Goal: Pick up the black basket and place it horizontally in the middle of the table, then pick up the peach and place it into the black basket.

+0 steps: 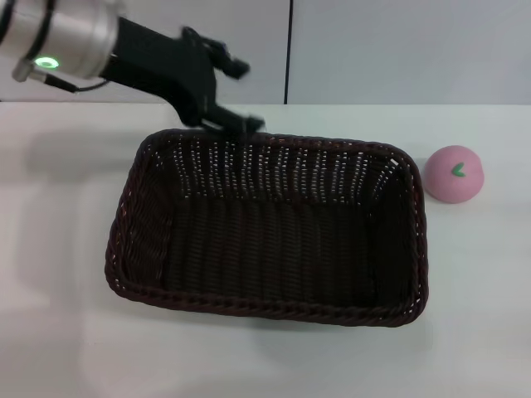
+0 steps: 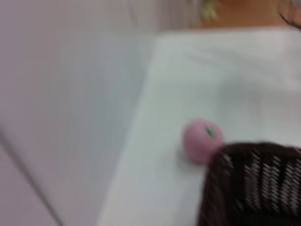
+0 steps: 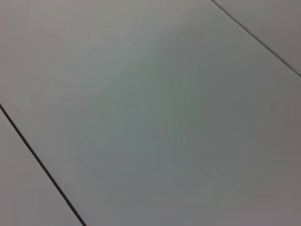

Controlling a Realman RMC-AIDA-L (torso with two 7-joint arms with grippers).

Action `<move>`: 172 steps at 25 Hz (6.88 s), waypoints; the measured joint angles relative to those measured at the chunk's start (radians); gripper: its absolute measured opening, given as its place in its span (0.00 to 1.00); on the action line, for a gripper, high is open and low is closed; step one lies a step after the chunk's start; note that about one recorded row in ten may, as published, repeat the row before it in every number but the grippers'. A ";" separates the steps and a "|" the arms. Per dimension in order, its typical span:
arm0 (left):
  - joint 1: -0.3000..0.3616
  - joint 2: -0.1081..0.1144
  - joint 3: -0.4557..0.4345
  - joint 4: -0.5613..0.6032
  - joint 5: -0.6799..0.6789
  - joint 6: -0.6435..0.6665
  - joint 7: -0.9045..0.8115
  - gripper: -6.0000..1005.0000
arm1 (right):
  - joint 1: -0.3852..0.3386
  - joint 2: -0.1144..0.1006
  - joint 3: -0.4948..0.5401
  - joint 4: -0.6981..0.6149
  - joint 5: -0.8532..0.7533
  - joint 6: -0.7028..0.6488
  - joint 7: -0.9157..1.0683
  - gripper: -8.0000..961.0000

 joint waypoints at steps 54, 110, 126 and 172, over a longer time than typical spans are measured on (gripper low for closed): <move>0.342 -0.006 -0.245 -0.997 -1.259 -0.002 0.712 0.81 | 0.419 -0.130 -0.776 -1.011 -1.581 -0.083 1.128 0.61; 0.343 -0.007 -0.254 -1.056 -1.260 0.009 0.733 0.81 | 0.316 -0.004 -0.871 -1.077 -1.367 0.229 1.121 0.10; 0.343 -0.006 -0.257 -1.063 -1.260 0.007 0.733 0.81 | 0.260 -0.004 -1.242 -1.127 -0.828 0.124 0.968 0.12; 0.481 -0.005 -0.694 -1.052 -1.261 0.143 0.766 0.81 | 0.008 -0.005 -0.447 -0.283 0.155 0.002 0.455 0.65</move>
